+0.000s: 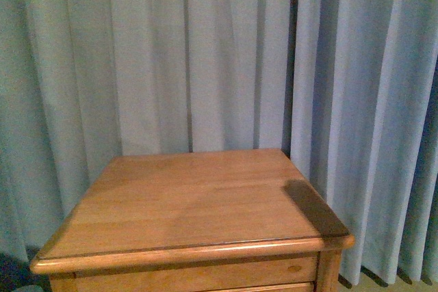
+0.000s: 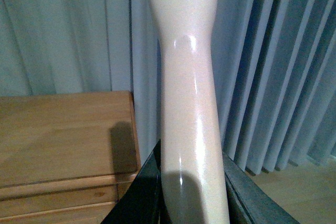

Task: Clean up trash

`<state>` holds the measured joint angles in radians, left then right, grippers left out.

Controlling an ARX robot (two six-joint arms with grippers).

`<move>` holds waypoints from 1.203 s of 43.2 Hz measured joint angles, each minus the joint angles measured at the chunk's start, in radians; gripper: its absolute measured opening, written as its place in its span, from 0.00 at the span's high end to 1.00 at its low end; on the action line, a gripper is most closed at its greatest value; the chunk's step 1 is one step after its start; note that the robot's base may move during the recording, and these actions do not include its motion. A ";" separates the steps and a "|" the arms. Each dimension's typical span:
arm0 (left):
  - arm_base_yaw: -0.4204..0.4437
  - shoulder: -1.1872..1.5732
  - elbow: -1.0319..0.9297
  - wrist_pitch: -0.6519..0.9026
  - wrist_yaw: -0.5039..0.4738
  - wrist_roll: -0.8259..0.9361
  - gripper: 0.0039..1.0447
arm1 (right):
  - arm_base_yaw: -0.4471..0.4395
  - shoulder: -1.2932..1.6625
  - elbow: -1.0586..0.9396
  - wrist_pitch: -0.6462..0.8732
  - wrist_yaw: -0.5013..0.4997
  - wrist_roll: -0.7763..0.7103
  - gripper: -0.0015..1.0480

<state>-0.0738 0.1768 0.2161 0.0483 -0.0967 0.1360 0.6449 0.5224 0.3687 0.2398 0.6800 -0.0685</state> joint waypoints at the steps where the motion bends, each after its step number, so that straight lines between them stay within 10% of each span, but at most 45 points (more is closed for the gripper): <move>1: 0.000 0.000 0.000 0.000 0.000 0.000 0.76 | 0.000 0.000 0.000 0.000 0.000 0.000 0.81; 52: 0.002 -0.003 -0.005 -0.002 0.000 -0.003 0.76 | 0.004 -0.003 -0.005 -0.001 0.001 0.000 0.81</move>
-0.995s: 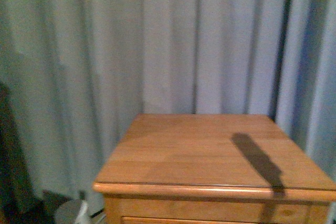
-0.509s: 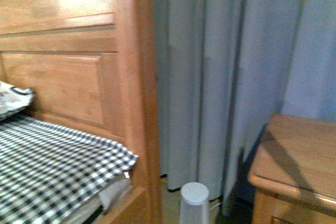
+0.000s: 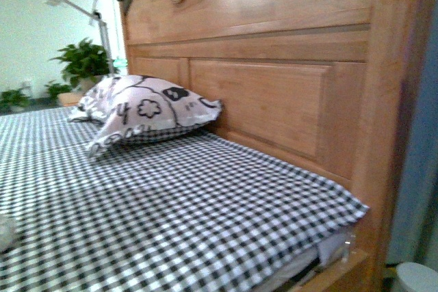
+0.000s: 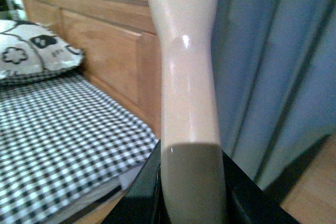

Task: Clean up trash

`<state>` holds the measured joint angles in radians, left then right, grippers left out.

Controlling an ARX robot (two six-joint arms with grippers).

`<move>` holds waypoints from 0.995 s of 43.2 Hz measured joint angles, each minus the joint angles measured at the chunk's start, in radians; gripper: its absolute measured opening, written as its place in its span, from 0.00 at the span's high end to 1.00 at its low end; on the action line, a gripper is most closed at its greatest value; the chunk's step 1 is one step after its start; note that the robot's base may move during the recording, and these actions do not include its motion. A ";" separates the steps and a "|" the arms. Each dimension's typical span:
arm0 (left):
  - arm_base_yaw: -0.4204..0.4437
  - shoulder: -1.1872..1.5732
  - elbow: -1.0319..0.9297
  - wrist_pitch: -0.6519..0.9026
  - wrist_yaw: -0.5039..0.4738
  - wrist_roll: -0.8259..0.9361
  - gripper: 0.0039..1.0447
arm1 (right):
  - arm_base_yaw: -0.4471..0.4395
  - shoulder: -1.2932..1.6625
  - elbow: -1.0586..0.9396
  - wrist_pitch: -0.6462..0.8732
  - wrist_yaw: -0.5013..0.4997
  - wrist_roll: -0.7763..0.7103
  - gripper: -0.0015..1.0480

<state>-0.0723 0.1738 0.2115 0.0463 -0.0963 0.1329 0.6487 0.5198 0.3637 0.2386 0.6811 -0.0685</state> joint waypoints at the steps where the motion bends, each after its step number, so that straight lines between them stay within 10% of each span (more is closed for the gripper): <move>1: 0.000 0.000 0.000 0.000 0.000 0.000 0.76 | 0.000 0.000 0.000 0.000 0.000 0.000 0.81; 31: 0.018 0.020 0.030 -0.090 -0.018 -0.033 0.76 | 0.002 0.005 -0.001 -0.001 -0.004 0.000 0.81; 43: 0.307 0.322 0.105 -0.042 0.307 0.010 0.76 | 0.001 -0.004 -0.001 -0.001 0.002 0.000 0.81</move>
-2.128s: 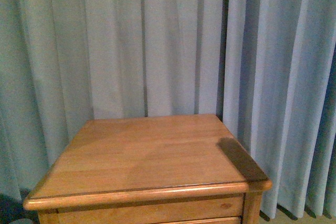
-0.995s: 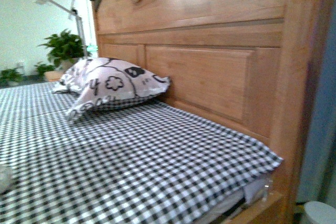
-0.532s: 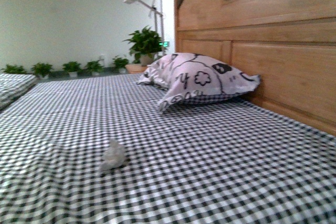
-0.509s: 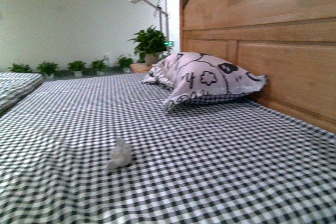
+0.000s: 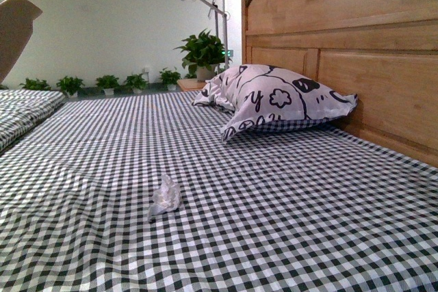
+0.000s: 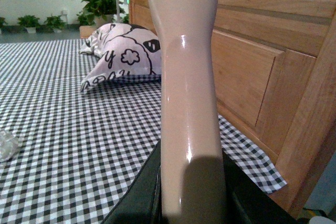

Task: Clean up trash

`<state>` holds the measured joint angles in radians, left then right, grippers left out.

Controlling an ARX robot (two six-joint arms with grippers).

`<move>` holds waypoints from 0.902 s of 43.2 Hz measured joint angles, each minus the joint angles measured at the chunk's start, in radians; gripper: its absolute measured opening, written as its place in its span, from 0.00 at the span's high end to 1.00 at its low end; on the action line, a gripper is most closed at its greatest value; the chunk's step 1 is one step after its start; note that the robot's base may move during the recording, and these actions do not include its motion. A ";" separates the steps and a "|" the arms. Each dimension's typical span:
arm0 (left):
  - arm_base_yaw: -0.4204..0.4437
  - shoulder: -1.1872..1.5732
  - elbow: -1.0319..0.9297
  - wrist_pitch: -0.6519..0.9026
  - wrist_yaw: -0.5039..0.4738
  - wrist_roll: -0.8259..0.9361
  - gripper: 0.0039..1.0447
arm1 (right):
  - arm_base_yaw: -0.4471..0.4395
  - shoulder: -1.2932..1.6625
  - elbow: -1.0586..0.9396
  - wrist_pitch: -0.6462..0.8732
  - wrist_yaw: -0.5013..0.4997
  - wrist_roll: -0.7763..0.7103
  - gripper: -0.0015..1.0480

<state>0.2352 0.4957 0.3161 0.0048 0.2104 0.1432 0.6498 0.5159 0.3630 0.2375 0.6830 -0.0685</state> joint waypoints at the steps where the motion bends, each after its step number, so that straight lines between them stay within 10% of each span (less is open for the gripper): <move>1: 0.040 0.056 0.010 0.048 0.048 0.029 0.76 | 0.000 0.000 0.000 0.000 0.000 0.000 0.81; 13: 0.114 0.550 0.130 0.211 0.334 0.425 0.76 | 0.000 0.000 0.000 0.000 -0.001 0.000 0.81; 39: 0.034 0.993 0.496 -0.196 0.309 0.878 0.76 | 0.000 0.000 0.000 0.000 -0.002 0.000 0.81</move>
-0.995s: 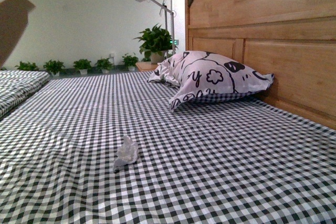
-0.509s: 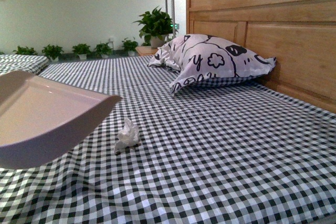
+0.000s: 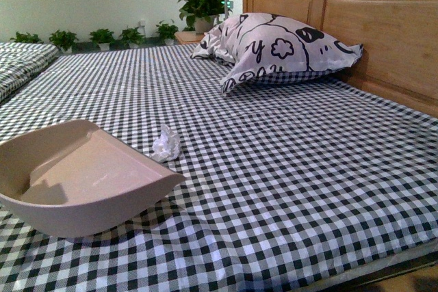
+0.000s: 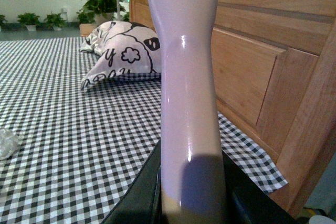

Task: Clean up trash

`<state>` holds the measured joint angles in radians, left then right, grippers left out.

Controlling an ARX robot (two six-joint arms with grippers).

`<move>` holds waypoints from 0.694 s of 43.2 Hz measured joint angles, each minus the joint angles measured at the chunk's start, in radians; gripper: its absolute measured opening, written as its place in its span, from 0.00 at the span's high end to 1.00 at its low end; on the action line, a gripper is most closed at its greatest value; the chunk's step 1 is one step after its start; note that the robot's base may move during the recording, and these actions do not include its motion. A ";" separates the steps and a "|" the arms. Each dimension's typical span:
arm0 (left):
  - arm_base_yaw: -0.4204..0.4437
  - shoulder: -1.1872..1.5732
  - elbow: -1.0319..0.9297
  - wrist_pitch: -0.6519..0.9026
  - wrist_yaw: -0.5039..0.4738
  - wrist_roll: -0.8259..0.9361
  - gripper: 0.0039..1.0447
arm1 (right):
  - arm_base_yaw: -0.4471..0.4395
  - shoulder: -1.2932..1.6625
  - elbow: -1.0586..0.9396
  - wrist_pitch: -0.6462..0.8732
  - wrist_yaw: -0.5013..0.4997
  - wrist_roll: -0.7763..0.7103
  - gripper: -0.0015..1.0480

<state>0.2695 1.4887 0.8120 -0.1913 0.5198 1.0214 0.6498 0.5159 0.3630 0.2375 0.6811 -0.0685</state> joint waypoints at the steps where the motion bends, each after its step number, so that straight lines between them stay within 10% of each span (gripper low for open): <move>1: 0.002 0.010 0.011 -0.018 -0.003 0.011 0.76 | 0.000 0.000 0.000 0.000 0.000 0.000 0.81; 30: 0.012 0.140 0.048 -0.042 -0.048 0.104 0.76 | 0.000 0.000 0.000 0.000 0.000 0.000 0.81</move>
<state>0.2813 1.6287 0.8600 -0.2329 0.4721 1.1252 0.6498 0.5159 0.3630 0.2375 0.6811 -0.0685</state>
